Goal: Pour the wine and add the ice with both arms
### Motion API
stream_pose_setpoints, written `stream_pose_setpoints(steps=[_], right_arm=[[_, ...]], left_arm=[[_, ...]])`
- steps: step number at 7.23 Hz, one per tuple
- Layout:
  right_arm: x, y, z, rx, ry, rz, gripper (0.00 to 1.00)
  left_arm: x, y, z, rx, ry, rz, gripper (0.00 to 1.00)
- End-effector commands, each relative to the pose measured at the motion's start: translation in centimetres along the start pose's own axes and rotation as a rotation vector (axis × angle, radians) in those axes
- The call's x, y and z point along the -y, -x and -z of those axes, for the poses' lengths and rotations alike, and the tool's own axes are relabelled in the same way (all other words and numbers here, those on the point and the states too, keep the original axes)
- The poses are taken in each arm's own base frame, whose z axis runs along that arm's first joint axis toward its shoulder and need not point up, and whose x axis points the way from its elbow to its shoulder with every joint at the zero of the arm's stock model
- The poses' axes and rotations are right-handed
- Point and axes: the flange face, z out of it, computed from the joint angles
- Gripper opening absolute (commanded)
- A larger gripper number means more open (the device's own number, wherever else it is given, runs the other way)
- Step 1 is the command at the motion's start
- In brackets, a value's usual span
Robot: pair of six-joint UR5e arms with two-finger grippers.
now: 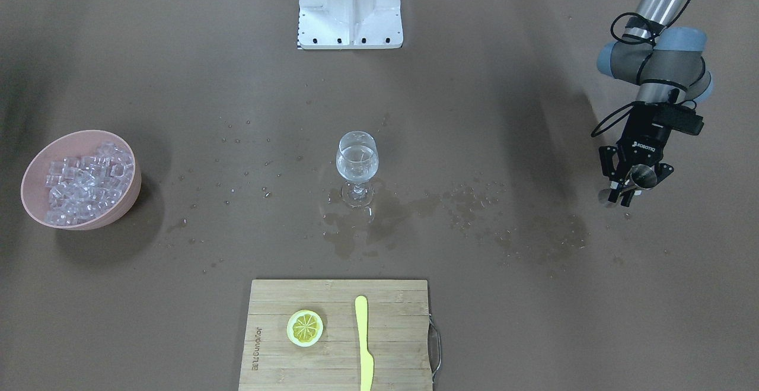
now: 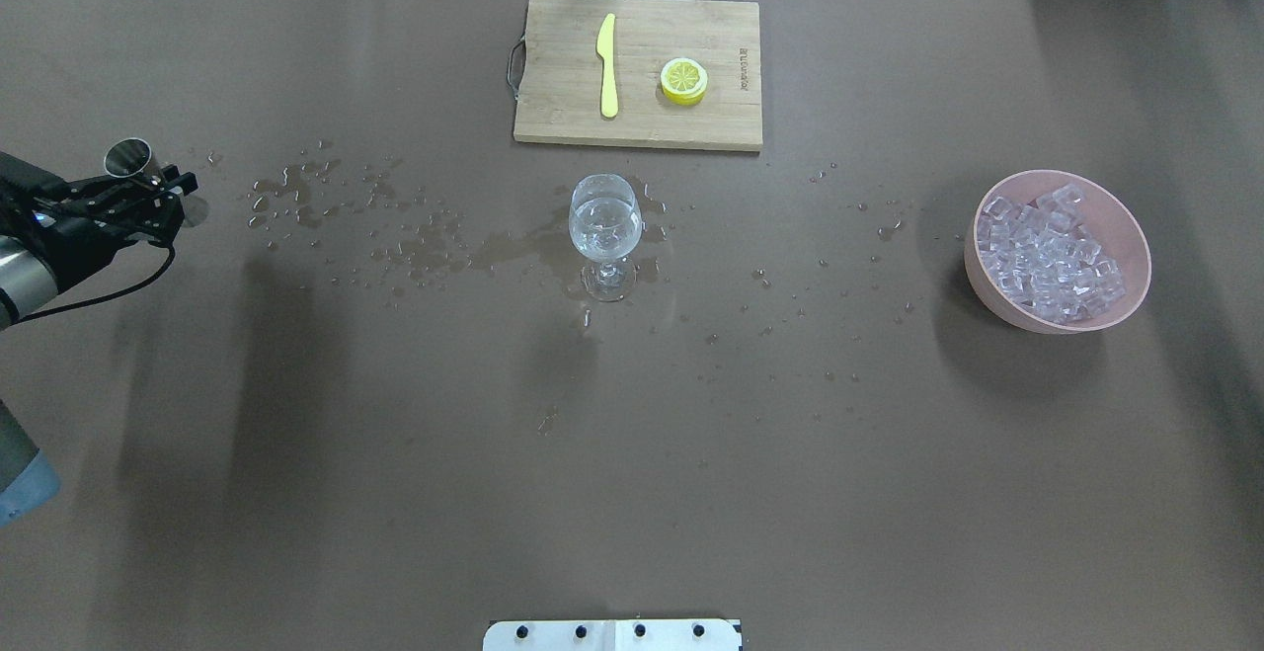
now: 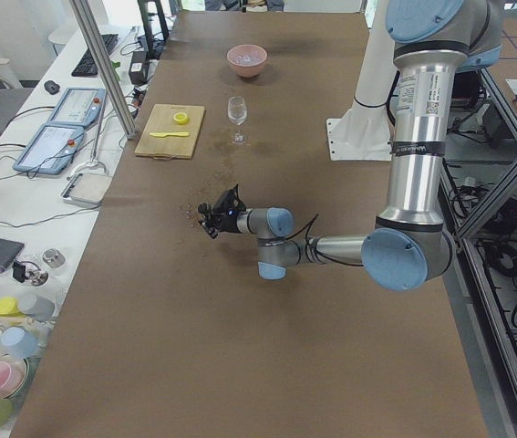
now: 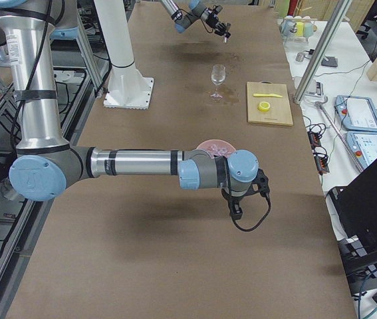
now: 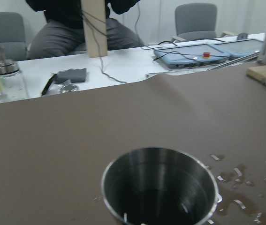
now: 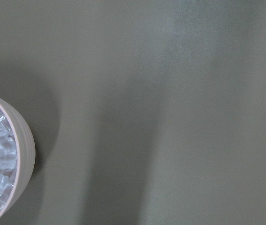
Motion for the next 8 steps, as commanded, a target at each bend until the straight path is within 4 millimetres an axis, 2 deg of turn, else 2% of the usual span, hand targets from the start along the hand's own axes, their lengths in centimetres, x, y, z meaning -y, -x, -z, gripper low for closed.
stream_pose_setpoints(steps=[1,2,4,5,6,7,8], right_arm=[[-0.1,-0.2,-0.2,-0.001,0.004,-0.006,1.00],[-0.1,-0.1,-0.4,-0.001,0.009,-0.007,1.00],[-0.1,-0.1,-0.5,0.001,0.011,-0.009,1.00],[-0.1,-0.3,-0.6,-0.002,0.013,-0.011,1.00],[-0.1,-0.3,-0.8,-0.001,0.017,-0.011,1.00],[-0.1,-0.2,-0.8,0.001,0.018,-0.011,1.00],[0.0,-0.1,-1.0,0.001,0.020,-0.007,1.00]], left_arm=[[6.0,-5.9,-1.6,-0.072,-0.078,0.024,0.00],[8.0,-9.7,-2.0,-0.034,-0.059,0.010,0.00],[11.5,-20.0,-1.2,0.010,0.023,-0.062,0.00],[11.0,-25.5,-2.0,0.010,-0.012,-0.190,0.00],[11.7,-32.5,-3.1,0.005,-0.015,-0.250,0.00],[14.5,-36.7,-5.0,0.084,0.056,-0.328,0.00],[15.7,-37.9,-5.2,0.106,0.087,-0.414,0.00]])
